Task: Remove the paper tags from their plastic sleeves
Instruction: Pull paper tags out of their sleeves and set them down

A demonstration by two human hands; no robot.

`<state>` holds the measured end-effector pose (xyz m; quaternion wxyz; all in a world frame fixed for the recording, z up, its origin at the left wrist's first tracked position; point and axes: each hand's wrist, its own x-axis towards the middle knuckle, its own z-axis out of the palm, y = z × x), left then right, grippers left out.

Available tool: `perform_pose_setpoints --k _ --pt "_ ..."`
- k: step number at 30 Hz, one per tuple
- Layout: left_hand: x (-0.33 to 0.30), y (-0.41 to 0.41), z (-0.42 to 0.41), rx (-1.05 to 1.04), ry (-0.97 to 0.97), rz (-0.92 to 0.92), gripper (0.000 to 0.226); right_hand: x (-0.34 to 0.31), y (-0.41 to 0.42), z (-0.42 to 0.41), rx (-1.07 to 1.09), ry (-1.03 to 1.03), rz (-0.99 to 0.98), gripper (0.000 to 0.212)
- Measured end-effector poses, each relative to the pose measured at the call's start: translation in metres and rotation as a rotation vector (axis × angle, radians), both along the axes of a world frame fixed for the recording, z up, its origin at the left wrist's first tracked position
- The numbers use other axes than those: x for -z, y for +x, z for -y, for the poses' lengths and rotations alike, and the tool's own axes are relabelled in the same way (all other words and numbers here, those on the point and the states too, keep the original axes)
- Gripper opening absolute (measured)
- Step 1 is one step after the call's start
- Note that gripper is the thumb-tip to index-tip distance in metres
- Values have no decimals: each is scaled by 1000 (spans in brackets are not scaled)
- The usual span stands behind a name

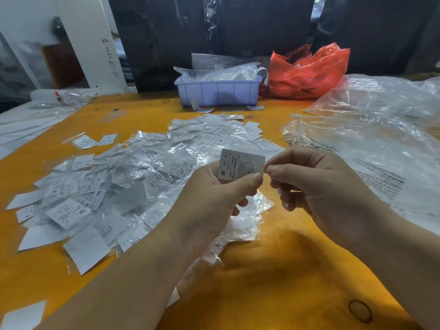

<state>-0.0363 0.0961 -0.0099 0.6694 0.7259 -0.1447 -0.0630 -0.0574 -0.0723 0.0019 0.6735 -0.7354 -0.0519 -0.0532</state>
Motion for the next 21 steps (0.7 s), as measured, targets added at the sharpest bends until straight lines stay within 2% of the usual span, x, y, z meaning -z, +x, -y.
perform_pose_setpoints --k 6,12,17,21 --pt "0 0 0 -12 13 -1 35 1 -1 -2 -11 -61 66 13" --pt "1 0 -1 -7 25 -4 16 1 -1 -3 -45 -44 74 14" --pt "0 -1 -1 -4 42 19 23 1 -2 -2 -62 -56 96 4" --pt "-1 -2 0 13 58 31 27 1 -1 -3 -67 -26 92 18"
